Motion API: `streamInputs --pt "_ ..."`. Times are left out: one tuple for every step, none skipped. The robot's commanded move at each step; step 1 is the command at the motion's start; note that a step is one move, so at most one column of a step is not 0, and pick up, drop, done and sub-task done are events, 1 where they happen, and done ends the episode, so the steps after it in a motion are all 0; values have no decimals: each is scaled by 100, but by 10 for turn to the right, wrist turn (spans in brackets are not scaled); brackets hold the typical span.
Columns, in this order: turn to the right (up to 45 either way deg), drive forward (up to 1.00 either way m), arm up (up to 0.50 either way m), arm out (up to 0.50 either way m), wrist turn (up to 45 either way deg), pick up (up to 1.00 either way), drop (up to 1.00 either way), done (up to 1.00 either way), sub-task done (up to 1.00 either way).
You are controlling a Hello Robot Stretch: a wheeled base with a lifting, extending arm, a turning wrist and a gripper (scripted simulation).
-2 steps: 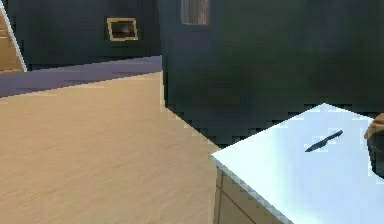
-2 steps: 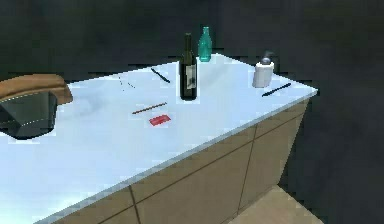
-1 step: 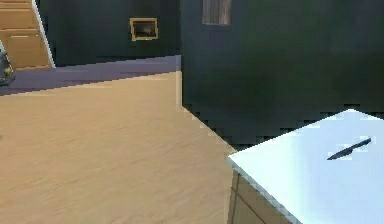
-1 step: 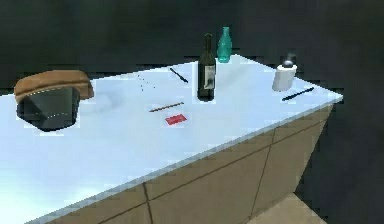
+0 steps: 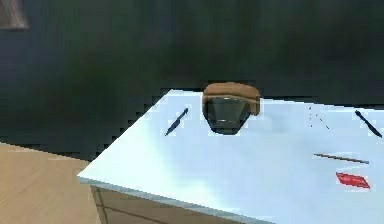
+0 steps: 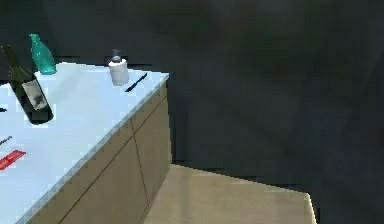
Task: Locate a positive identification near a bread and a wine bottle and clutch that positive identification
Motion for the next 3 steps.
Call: streamInputs --pt "450 0 0 0 0 0 0 0 0" --pt "390 0 0 0 0 0 0 0 0" --pt "0 60 0 0 0 0 0 0 0"
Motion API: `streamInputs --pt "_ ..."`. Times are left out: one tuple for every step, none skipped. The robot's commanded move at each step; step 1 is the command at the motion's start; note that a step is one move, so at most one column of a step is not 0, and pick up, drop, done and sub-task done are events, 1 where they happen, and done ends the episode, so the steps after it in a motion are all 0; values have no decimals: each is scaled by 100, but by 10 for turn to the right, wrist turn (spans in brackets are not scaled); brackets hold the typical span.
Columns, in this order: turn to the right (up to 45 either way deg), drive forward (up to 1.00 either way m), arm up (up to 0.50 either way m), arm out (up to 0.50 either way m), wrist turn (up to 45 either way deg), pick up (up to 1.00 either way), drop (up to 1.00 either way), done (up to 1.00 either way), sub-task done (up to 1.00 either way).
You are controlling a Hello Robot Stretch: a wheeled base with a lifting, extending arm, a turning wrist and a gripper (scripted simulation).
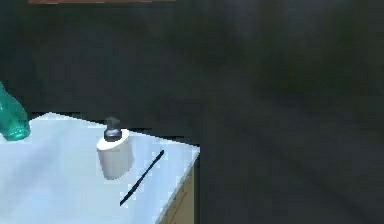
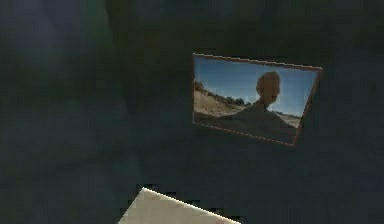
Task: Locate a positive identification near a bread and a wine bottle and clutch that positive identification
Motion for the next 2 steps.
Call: streamInputs --pt "-450 0 0 0 0 0 0 0 0" --pt "-450 0 0 0 0 0 0 0 0"
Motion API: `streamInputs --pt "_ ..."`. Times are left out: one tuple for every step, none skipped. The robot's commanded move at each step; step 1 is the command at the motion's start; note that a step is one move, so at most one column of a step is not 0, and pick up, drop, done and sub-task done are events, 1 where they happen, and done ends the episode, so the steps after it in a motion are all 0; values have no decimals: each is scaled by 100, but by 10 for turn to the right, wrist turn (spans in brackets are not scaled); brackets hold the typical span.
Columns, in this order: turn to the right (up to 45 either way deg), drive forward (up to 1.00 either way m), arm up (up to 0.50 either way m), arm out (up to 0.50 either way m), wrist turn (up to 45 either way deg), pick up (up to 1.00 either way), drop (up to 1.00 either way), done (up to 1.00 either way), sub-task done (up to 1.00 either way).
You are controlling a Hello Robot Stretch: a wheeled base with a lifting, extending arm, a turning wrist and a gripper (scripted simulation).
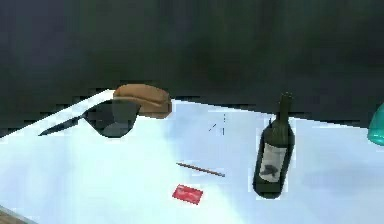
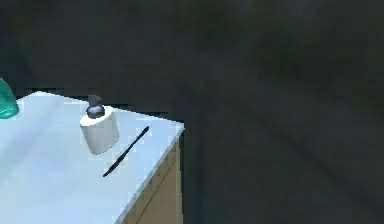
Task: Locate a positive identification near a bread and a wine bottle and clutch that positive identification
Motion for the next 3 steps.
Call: streamInputs --pt "-450 0 0 0 0 0 0 0 0" --pt "-390 0 0 0 0 0 0 0 0" --pt "0 0 50 0 0 0 0 0 0"
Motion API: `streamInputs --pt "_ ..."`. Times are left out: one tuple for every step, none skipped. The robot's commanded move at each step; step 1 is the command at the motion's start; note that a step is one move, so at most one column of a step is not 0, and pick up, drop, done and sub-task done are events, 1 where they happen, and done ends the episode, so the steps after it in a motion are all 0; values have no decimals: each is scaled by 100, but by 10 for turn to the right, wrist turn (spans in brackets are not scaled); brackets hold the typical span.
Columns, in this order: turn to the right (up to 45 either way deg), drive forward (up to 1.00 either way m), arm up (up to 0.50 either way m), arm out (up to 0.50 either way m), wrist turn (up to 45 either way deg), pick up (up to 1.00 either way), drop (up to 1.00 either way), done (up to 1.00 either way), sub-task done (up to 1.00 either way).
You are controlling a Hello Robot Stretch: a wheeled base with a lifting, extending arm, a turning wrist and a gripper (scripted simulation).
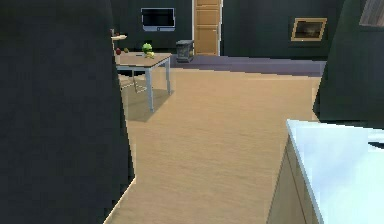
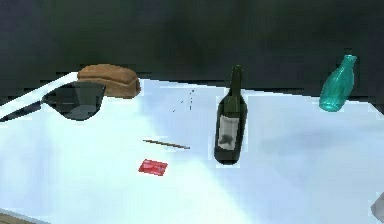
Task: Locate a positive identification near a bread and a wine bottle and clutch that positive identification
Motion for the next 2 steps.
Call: streamInputs --pt "0 0 38 0 0 0 0 0 0" --pt "0 0 0 14 0 0 0 0 0"
